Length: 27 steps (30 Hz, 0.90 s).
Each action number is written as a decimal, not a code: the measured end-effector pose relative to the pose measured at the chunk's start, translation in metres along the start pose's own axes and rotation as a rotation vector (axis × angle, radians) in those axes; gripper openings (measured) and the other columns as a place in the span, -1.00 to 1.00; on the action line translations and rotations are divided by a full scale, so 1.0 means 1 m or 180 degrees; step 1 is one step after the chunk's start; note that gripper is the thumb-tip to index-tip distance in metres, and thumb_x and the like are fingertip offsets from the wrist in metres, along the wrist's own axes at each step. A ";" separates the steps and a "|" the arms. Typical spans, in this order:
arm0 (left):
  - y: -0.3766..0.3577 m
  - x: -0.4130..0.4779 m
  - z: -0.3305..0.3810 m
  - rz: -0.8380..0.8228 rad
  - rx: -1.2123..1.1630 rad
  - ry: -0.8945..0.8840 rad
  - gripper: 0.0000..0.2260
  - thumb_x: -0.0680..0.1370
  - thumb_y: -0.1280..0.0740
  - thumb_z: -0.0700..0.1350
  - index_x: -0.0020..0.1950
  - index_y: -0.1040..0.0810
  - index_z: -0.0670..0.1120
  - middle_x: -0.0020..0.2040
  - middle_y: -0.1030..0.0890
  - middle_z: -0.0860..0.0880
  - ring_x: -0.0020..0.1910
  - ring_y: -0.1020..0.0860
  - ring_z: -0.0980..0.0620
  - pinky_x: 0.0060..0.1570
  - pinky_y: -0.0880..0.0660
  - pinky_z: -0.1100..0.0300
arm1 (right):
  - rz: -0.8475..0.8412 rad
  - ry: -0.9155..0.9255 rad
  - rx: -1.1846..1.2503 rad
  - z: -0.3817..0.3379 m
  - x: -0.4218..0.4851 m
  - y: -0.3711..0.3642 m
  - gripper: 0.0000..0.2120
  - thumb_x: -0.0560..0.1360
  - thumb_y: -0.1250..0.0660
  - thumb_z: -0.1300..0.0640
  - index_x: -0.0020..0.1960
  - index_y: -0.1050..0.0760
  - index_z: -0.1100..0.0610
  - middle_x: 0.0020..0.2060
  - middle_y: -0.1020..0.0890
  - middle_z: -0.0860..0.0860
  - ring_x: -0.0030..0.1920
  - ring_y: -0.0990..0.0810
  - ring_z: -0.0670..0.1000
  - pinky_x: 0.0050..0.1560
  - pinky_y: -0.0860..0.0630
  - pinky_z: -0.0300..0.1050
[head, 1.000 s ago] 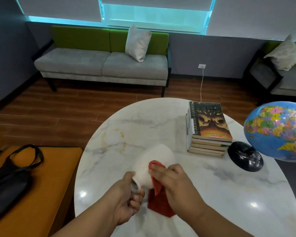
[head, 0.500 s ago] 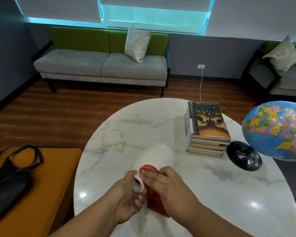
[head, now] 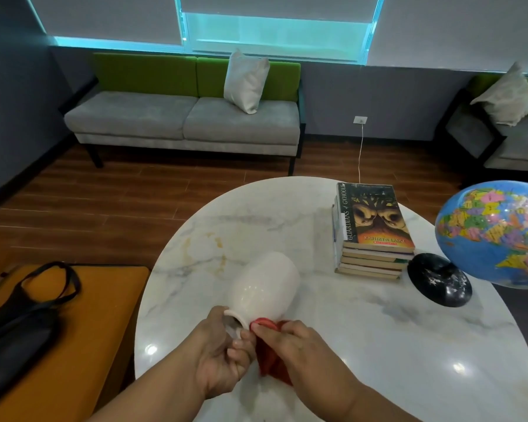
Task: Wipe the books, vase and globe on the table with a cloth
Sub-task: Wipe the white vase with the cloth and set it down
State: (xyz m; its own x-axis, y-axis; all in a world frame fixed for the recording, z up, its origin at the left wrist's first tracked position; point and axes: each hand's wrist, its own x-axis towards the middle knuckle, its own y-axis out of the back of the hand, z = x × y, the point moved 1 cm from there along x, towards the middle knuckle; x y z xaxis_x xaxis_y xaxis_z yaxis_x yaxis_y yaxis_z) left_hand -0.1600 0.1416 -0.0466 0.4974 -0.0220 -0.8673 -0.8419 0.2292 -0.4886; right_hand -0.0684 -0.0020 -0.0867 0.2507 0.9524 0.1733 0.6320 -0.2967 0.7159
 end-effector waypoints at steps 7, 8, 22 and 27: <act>-0.001 0.001 -0.004 -0.0226 -0.0177 0.0144 -0.75 0.43 -0.16 -0.03 -0.31 -0.41 -0.20 -0.42 -0.31 -0.02 -0.64 -0.23 0.11 -0.67 -0.11 0.45 | 0.0150 0.0128 -0.1092 0.003 0.020 0.002 -0.39 0.49 -0.23 -0.01 0.47 -0.09 -0.28 0.09 -0.54 -0.21 0.13 -0.38 -0.11 0.16 -0.32 -0.32; 0.000 0.000 -0.004 -0.0232 -0.0230 0.0160 -0.75 0.42 -0.16 -0.05 -0.33 -0.42 -0.21 -0.42 -0.31 -0.02 -0.65 -0.23 0.11 -0.64 -0.09 0.47 | 0.0089 0.0171 -0.1063 0.007 0.017 0.004 -0.42 0.48 -0.25 0.00 0.46 -0.17 -0.22 0.10 -0.53 -0.24 0.11 -0.39 -0.14 0.13 -0.40 -0.29; 0.019 0.003 -0.001 -0.0461 -0.0786 0.0545 -0.65 0.46 -0.14 -0.03 -0.40 -0.44 -0.24 -0.53 -0.39 -0.01 -0.72 -0.26 0.09 -0.67 -0.04 0.44 | 0.0342 0.0229 -0.0807 0.004 0.012 -0.022 -0.48 0.49 -0.21 0.22 0.41 -0.37 -0.11 0.33 -0.41 -0.31 0.15 -0.43 -0.15 0.31 -0.28 -0.33; 0.017 0.003 0.005 -0.0493 -0.0805 0.0566 -0.66 0.49 -0.15 0.00 -0.29 -0.45 -0.25 -0.52 -0.38 -0.01 -0.72 -0.27 0.07 -0.69 -0.08 0.43 | 0.0867 -0.0348 0.0034 0.000 0.013 -0.016 -0.58 0.58 -0.25 0.13 0.37 -0.36 -0.20 0.21 -0.56 -0.20 0.09 -0.52 -0.17 0.19 -0.40 -0.31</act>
State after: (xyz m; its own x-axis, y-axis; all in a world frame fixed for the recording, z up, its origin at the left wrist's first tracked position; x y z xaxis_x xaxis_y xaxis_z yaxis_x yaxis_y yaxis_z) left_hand -0.1714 0.1501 -0.0573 0.5977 -0.2121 -0.7731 -0.7956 -0.0383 -0.6046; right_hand -0.0750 0.0147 -0.0956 0.4895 0.8245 0.2838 0.5381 -0.5417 0.6458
